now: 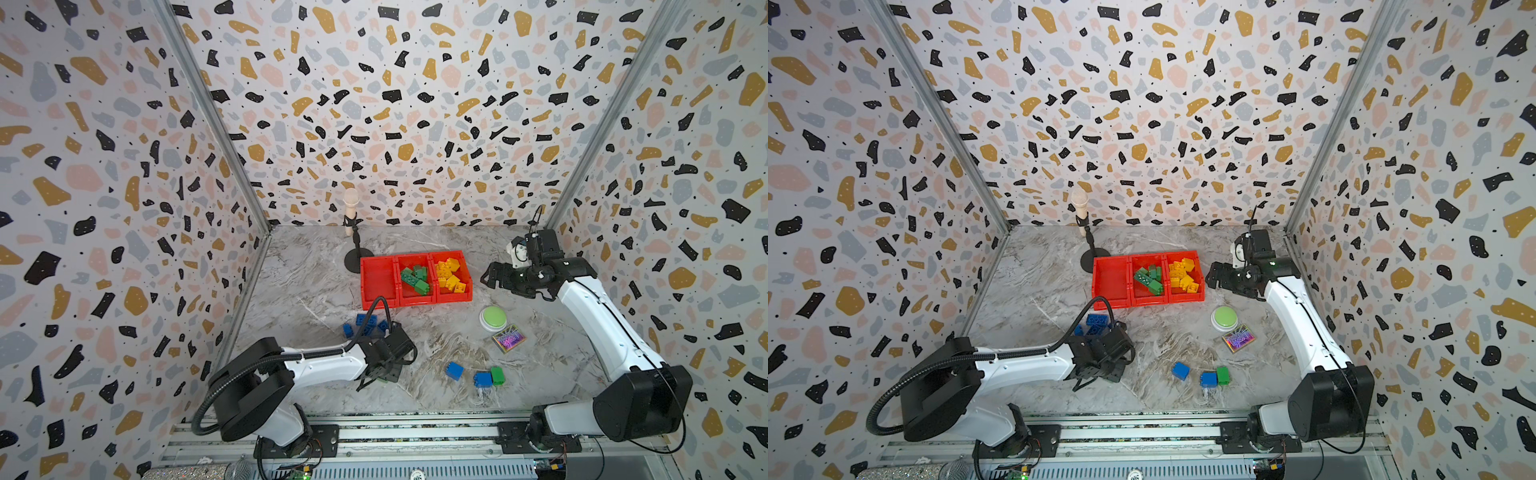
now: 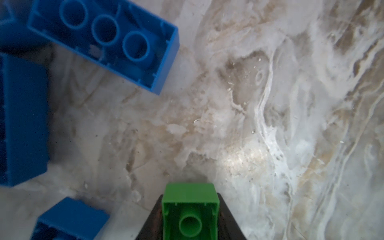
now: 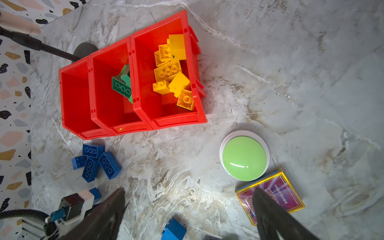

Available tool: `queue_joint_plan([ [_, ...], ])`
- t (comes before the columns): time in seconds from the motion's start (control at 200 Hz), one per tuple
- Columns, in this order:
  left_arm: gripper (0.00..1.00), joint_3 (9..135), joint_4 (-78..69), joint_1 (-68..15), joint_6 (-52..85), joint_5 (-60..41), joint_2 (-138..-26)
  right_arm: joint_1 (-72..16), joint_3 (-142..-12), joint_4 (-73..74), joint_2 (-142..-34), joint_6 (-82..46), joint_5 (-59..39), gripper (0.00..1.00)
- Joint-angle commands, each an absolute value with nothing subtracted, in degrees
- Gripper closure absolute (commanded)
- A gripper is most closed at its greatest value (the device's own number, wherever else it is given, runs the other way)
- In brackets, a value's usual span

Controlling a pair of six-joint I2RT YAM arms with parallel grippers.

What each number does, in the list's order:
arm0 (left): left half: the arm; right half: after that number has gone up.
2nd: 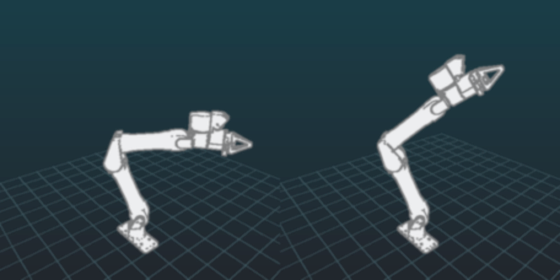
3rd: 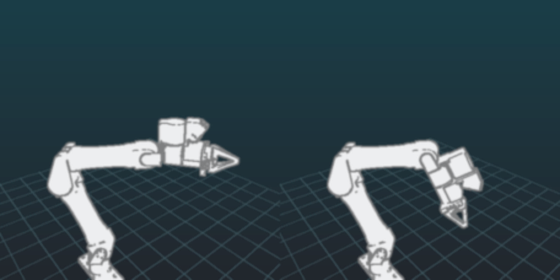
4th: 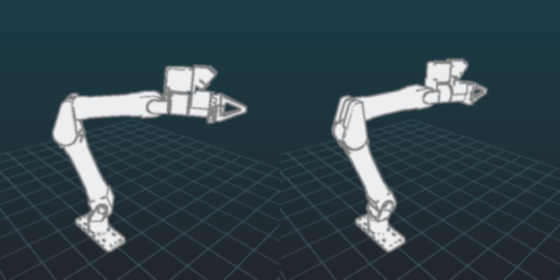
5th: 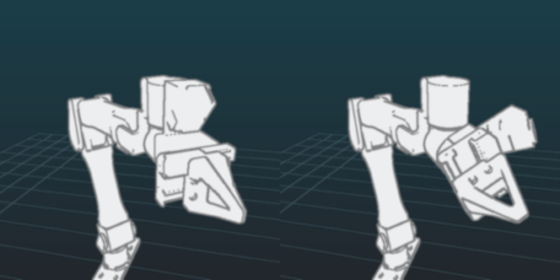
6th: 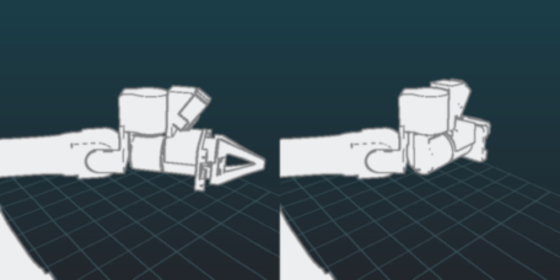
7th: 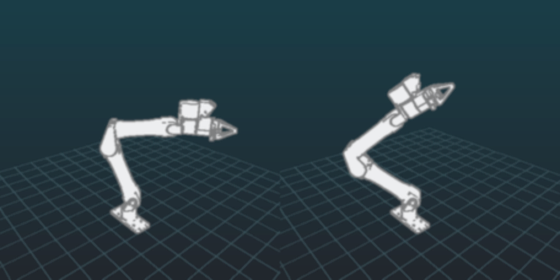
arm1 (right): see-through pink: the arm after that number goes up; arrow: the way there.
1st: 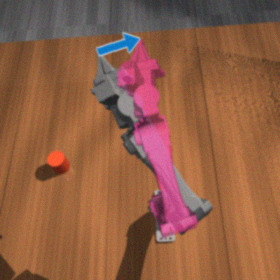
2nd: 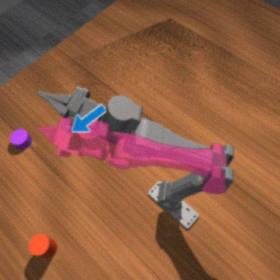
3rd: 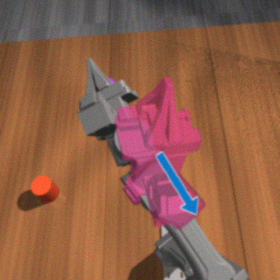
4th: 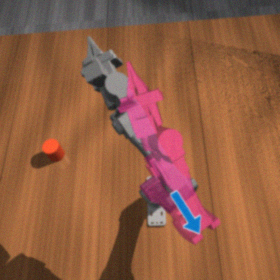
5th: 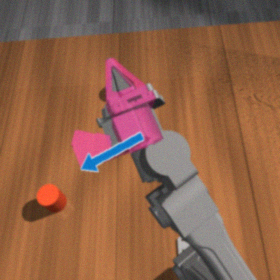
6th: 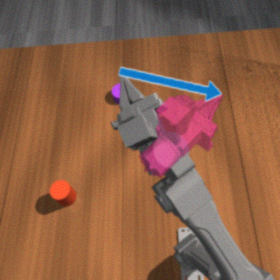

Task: Sort the legos into containers by color
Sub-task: 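Drop the green brick into the middle bin while the right arm moves out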

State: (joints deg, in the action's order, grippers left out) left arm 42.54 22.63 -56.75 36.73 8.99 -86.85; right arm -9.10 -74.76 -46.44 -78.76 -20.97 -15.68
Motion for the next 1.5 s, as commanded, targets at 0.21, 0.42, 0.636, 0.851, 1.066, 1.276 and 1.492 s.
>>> queue_joint_plan([
  [0.21, 0.93, 57.7, 29.7, -54.0, 29.2, 9.1, -93.3, -8.1, -75.6, -48.8, -75.1, -20.3, -15.8, 0.04],
  [0.42, 0.92, 73.5, 31.5, -47.7, 24.0, 9.5, -99.1, -6.9, -73.5, -50.4, -71.3, -21.5, -15.0, 0.04],
  [0.636, 0.9, 93.0, 29.8, -41.9, 24.0, 8.1, -111.5, -6.9, -70.9, -50.2, -66.8, -25.5, -20.7, 0.04],
  [0.851, 0.88, 113.6, 36.7, -39.0, 20.3, 8.0, -126.2, -7.8, -65.6, -50.2, -60.8, -29.5, -23.3, 0.04],
  [1.066, 0.87, 118.4, 35.6, -34.9, 22.1, 5.7, -130.5, -8.3, -62.2, -52.6, -55.1, -32.5, -21.4, 0.04],
  [1.276, 0.21, 118.3, 34.5, -34.2, 23.0, 2.8, -129.4, -9.3, -57.1, -54.7, -52.9, -33.4, -17.6, 0.05],
  [1.492, 0.01, 103.1, 20.1, -34.5, 25.9, 0.9, -113.9, -11.9, -45.9, -53.1, -51.5, -37.1, -12.4, 0.12],
])
